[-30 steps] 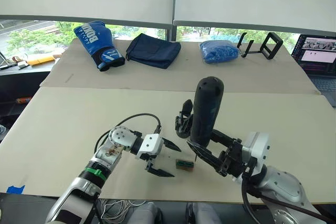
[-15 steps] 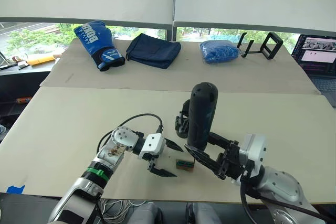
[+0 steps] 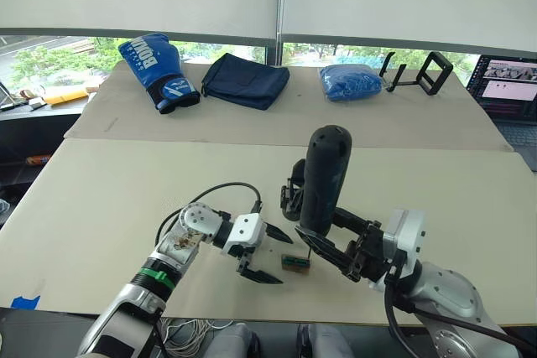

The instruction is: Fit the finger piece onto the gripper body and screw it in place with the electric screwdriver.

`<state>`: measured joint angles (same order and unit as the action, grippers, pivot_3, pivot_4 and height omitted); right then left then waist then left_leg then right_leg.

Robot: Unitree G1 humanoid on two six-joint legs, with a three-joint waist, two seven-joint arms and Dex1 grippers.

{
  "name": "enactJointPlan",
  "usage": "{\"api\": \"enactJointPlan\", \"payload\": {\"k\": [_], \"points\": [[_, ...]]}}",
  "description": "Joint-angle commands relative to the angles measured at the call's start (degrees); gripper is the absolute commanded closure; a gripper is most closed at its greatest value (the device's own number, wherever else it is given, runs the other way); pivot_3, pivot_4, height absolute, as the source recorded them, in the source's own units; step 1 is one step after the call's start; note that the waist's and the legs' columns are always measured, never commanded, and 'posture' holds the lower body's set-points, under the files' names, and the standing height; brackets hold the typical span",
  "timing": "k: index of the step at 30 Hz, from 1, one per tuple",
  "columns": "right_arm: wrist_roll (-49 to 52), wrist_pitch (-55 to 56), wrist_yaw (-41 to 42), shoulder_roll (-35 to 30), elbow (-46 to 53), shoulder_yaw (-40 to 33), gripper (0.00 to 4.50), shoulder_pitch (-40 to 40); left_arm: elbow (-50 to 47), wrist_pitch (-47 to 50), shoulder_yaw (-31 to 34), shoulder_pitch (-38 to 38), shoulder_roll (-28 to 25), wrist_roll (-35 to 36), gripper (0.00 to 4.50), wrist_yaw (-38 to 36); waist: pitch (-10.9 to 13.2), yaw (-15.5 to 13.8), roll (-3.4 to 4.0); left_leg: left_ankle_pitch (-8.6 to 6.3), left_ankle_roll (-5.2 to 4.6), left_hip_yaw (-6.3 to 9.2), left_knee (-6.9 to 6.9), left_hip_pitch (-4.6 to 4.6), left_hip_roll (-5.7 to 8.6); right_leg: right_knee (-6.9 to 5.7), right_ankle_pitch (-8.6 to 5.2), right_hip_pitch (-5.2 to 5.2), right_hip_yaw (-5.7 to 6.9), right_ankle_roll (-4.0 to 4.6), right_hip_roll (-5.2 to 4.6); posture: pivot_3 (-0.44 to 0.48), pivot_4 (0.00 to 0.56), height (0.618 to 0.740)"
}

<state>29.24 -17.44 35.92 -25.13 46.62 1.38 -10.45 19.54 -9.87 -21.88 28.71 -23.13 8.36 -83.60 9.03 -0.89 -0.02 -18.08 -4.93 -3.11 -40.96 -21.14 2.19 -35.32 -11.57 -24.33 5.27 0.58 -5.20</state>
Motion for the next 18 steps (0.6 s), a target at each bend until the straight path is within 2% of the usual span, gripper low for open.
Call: {"api": "enactJointPlan", "payload": {"k": [1,18], "points": [[2.6,1.0,-0.4,0.1,2.5,-1.1,2.60,0.1,-0.5,-0.7,0.1,1.1,0.5,-0.1,0.00,0.5,0.0,0.0,0.00,0.00,0.00,0.00,0.00,0.00,0.00,0.00,0.00,0.00,0.00,0.00,0.00,0.000,0.150,0.740],[0.8,2.8,0.7,-0.6,0.8,-0.1,2.60,-0.4,-2.0,-0.5,-0.3,0.0,0.1,0.1,0.00,0.3,0.0,0.0,0.00,-0.01,-0.01,0.00,0.00,0.00,-0.01,0.00,0.00,0.00,0.00,0.00,0.00,0.000,0.150,0.740]]}}
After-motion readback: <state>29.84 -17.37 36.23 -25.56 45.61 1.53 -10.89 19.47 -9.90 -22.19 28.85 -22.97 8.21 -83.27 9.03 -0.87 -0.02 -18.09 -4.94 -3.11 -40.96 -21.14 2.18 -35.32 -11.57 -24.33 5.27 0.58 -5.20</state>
